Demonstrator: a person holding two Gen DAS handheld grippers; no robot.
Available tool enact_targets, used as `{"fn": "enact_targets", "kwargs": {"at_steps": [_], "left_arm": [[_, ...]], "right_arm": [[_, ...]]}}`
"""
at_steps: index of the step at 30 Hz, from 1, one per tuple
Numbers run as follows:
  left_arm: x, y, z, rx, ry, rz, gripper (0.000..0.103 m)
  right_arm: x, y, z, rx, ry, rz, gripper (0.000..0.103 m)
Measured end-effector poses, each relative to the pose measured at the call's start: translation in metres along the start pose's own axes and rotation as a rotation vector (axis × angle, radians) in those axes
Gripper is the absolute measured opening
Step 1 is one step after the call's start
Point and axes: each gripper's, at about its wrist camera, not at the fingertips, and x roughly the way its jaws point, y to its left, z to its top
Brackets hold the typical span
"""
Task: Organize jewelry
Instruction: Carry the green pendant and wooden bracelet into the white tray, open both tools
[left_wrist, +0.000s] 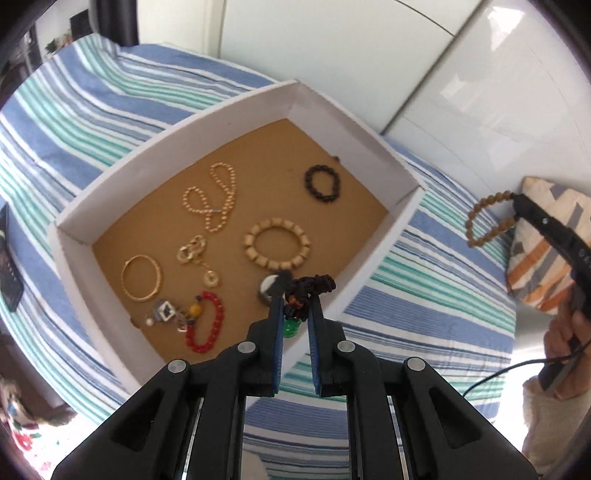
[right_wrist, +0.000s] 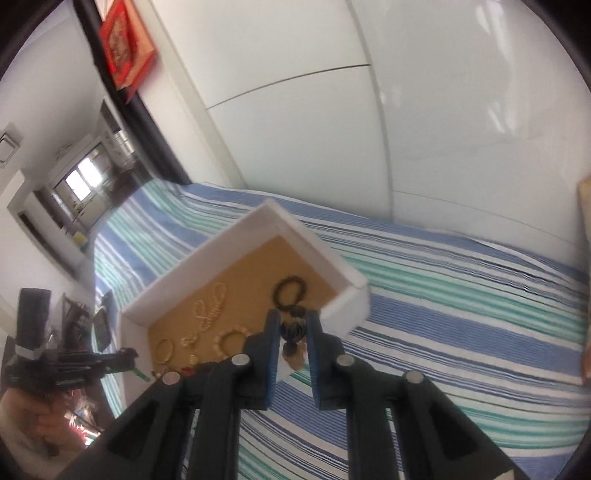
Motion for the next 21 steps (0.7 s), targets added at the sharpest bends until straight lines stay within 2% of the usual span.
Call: {"fn": "enact_targets", "kwargs": {"at_steps": [4,7,14,16,17,18,21], "left_arm": [[0.02,0.027,-0.006,-0.06,0.018,0.038,0.011],[0.038,0.035,-0.013,-0.088,0.04,0.049,0.011],[0.071,0.04,-0.024,-0.101,0.065,0.072,0.015],[0.073,0.037,-0.025,-0.09,0.057,0.106,0.035],[0.072,0.036,-0.025,-0.088,0.044,0.124,0.057],[0.069,0.035,-0.026,-0.088,0.025,0.143,0.074],[0.056,0.03,-0.025,-0.079,-0.036,0.197,0.089]], "right_arm": [[0.039,0.05,0.021,-0.079,0.048,0.06,0.014],[0.073,0.068,0.024,-0.115,0.11,0.072,0.014],[0.153,0.08,0.008,-0.172,0.266,0.002,0.014],[0.172,0.08,0.001,-0.185,0.306,-0.023,0.016],[0.176,0.079,-0.001,-0.187,0.313,-0.031,0.016],[0.179,0.08,-0.003,-0.19,0.315,-0.039,0.024],[0.173,0.086,-0.003,-0.187,0.287,-0.039,0.046]]}}
